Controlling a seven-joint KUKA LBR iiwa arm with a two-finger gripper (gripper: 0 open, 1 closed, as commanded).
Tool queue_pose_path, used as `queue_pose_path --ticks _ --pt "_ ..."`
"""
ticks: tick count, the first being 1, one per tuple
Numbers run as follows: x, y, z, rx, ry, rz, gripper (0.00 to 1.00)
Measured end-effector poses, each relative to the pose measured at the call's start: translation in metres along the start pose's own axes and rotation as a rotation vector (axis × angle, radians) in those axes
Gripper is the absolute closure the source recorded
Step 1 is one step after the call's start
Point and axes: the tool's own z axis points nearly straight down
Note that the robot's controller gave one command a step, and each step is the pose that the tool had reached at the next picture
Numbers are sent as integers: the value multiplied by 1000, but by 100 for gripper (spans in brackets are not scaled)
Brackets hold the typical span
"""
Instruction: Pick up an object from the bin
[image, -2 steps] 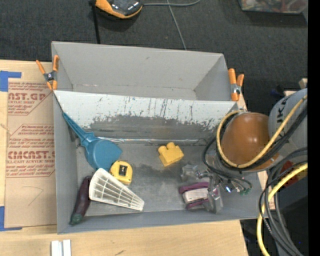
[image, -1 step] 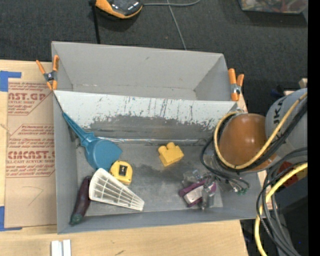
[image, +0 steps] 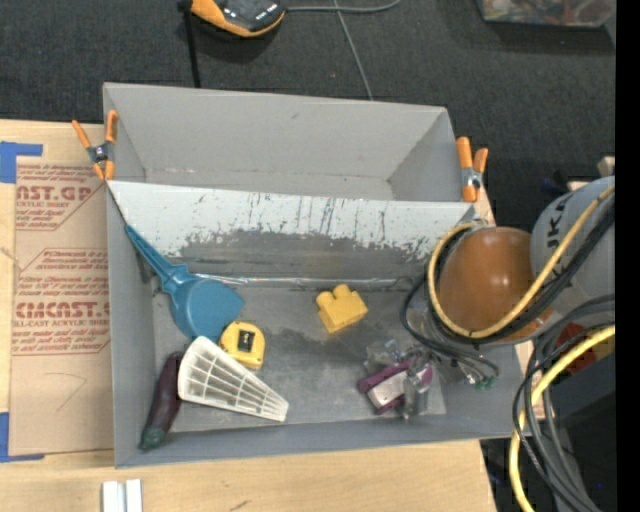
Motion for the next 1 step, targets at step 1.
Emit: queue_pose_path --ticks 1 --pt "0 0 -2 0 0 0 100"
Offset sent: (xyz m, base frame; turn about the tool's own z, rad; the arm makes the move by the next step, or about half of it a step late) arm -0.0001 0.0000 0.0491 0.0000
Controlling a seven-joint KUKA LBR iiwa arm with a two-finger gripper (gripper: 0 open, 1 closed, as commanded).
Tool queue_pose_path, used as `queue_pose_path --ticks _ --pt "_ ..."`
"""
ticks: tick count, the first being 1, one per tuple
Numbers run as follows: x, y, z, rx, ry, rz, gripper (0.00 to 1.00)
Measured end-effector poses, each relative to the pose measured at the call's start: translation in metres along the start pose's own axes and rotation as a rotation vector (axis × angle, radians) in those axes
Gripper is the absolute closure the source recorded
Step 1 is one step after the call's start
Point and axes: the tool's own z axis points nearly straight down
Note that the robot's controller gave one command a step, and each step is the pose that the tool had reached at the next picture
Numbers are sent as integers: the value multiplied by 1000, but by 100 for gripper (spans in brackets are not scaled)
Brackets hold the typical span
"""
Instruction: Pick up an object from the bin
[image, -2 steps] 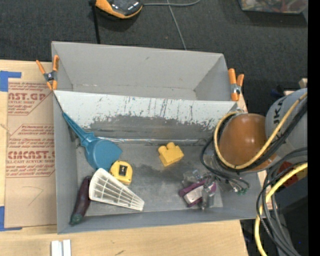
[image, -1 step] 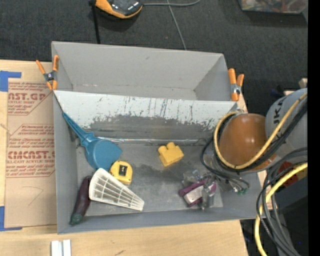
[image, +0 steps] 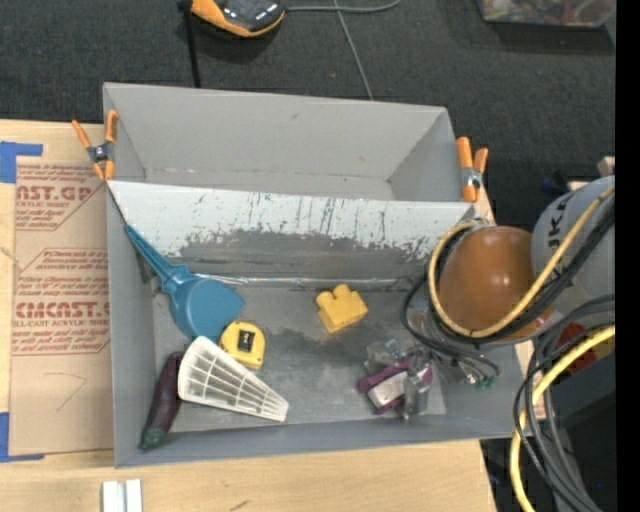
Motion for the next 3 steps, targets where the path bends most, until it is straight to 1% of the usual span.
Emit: queue_pose_path --ticks 1,3 --pt "2 2 -11 -6 8 0 100" --pt "2 2 -37 -7 10 0 100"
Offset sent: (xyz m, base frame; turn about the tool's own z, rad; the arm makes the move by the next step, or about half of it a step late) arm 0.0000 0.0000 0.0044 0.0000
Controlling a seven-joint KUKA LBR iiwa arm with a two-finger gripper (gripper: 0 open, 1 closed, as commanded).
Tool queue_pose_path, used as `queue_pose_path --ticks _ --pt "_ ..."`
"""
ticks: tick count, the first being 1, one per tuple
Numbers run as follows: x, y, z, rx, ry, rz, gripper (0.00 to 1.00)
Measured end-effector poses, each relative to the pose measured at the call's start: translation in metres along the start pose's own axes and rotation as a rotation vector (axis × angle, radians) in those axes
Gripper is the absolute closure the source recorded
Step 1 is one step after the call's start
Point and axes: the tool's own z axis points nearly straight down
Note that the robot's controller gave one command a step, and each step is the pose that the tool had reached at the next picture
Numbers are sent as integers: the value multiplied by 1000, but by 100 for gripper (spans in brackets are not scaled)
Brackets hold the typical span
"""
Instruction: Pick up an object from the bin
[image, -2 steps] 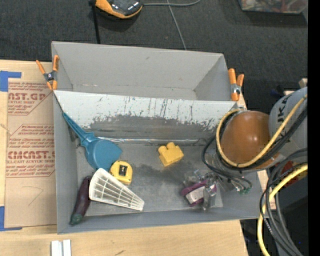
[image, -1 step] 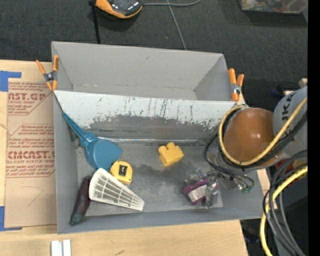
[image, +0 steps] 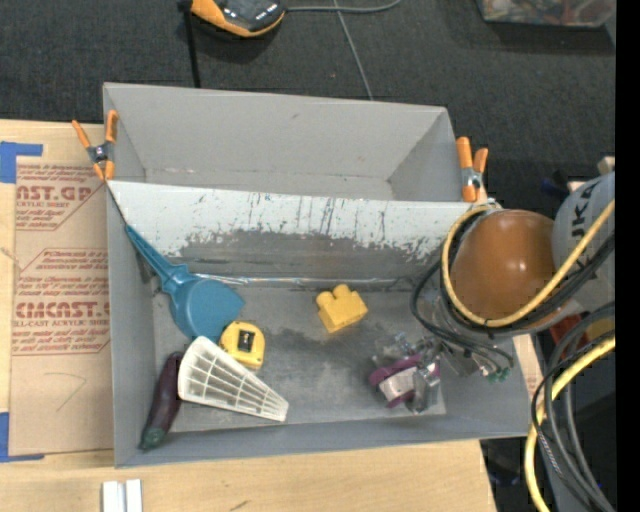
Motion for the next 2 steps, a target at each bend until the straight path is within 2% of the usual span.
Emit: queue_pose_path --ticks 2 --pt "-1 0 -25 1 -2 0 100"
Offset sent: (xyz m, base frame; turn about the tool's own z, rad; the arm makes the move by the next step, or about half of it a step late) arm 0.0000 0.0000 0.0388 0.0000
